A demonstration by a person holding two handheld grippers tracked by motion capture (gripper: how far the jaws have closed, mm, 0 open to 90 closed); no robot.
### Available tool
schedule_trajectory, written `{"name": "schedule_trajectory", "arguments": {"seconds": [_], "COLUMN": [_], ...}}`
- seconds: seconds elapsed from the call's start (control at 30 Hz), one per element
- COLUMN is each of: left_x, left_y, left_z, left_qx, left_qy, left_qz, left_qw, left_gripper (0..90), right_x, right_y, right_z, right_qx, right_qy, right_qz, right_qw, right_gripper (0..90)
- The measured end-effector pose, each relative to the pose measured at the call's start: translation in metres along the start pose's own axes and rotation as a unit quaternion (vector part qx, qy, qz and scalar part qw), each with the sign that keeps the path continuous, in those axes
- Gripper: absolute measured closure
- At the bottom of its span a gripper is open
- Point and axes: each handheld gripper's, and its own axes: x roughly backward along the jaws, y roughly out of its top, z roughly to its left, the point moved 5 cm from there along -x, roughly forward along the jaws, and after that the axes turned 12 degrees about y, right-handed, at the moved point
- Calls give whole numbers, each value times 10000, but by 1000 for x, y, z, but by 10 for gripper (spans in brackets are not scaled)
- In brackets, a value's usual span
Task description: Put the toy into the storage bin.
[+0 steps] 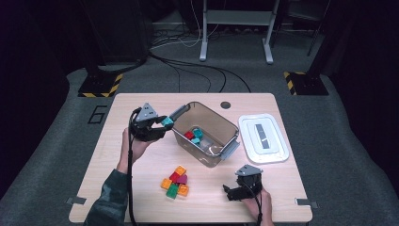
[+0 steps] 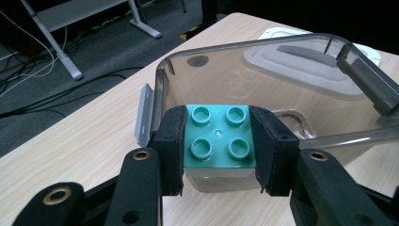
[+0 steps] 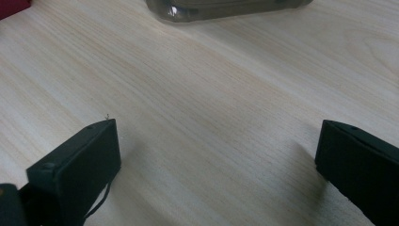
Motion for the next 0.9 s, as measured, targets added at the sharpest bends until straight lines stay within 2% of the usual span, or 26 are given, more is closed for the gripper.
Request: {"name": "schedule_trajectory", "arguments": {"seconds": [0.33,0.6,0.73,0.9], "left_x": [-12,-25,-32,-43], "left_y": [11,18,19,19], "left_z": [2,0,-2,-3], "left_qx": [20,-26,34,-21], "left_qy": [-28,-101,-135,-179], "left_qz": [25,141,219,341], "left_qw": [10000,9998,9997,9993], "left_gripper": [587,587,588,587], "right_x": [0,0,0,0], "right_y": [0,0,0,0], "right_z": [0,0,0,0], "right_qx": [0,-1,0,-17], "right_qy": [1,2,0,-5], "right_qz": [1,1,0,-11], "right_qw": [10000,10000,10000,10000], "right_gripper": [0,0,0,0]}}
